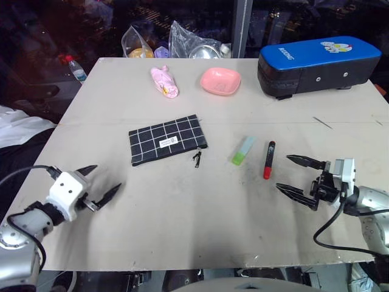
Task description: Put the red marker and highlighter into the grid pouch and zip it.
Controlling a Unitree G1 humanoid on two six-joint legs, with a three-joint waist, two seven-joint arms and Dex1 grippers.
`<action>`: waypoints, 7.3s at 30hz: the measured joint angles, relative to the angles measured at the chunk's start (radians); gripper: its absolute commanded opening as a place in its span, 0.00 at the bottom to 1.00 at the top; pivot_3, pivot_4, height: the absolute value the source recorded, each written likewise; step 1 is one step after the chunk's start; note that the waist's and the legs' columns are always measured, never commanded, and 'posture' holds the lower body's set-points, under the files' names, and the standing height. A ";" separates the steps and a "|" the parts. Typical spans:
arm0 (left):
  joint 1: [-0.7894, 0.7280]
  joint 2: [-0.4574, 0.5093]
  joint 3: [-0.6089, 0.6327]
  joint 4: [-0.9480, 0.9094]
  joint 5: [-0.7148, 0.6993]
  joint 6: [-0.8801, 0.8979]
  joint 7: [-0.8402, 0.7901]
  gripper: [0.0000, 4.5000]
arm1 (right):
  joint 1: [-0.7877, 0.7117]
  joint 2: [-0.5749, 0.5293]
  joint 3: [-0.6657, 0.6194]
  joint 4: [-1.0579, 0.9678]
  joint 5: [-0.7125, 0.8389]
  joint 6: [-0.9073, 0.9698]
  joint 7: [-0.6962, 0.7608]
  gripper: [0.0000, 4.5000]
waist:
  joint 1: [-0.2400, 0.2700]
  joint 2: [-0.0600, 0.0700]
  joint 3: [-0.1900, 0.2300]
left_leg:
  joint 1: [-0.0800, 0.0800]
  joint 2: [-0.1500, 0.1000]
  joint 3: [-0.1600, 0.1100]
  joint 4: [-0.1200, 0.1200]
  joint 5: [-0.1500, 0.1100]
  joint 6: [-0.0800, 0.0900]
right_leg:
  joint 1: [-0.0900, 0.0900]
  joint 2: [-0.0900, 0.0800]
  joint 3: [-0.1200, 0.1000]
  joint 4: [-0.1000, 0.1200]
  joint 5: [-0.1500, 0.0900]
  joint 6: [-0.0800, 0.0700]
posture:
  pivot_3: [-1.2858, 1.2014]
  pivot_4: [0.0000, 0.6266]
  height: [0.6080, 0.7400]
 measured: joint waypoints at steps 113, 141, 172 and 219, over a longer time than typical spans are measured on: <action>-0.327 -0.253 -0.480 -0.059 0.355 -0.294 0.371 0.58 | -0.506 0.263 0.140 -0.050 -0.099 0.883 -0.678 0.00 | -0.007 0.001 0.001 | -0.004 -0.003 0.001 0.005 0.002 -0.003 | -0.009 0.005 0.003 0.016 -0.001 0.008 | 0.52 0.24 0.83; -0.541 -0.295 -0.572 0.258 0.423 -0.607 0.398 0.58 | -0.506 0.247 0.140 -0.059 -0.092 0.889 -0.677 0.00 | -0.008 0.001 0.002 | -0.006 -0.003 0.002 0.005 0.002 -0.003 | -0.010 0.005 0.002 0.016 -0.001 0.008 | 0.52 0.24 0.83; -0.344 -0.354 -0.519 -0.086 0.506 -0.287 0.543 0.00 | -0.560 0.305 0.181 -0.038 -0.159 0.844 -0.726 0.63 | -0.008 0.001 0.002 | -0.017 -0.002 0.000 0.009 0.003 -0.004 | -0.017 0.005 -0.004 0.017 0.000 0.008 | 0.52 0.24 0.83; -0.233 -0.446 -0.525 -0.279 0.531 -0.047 0.608 0.00 | -0.590 0.286 0.401 0.052 -0.412 0.544 -0.638 0.00 | -0.008 0.001 0.001 | -0.017 -0.002 0.000 0.009 0.003 -0.004 | -0.017 0.005 -0.005 0.018 0.000 0.008 | 0.52 0.24 0.83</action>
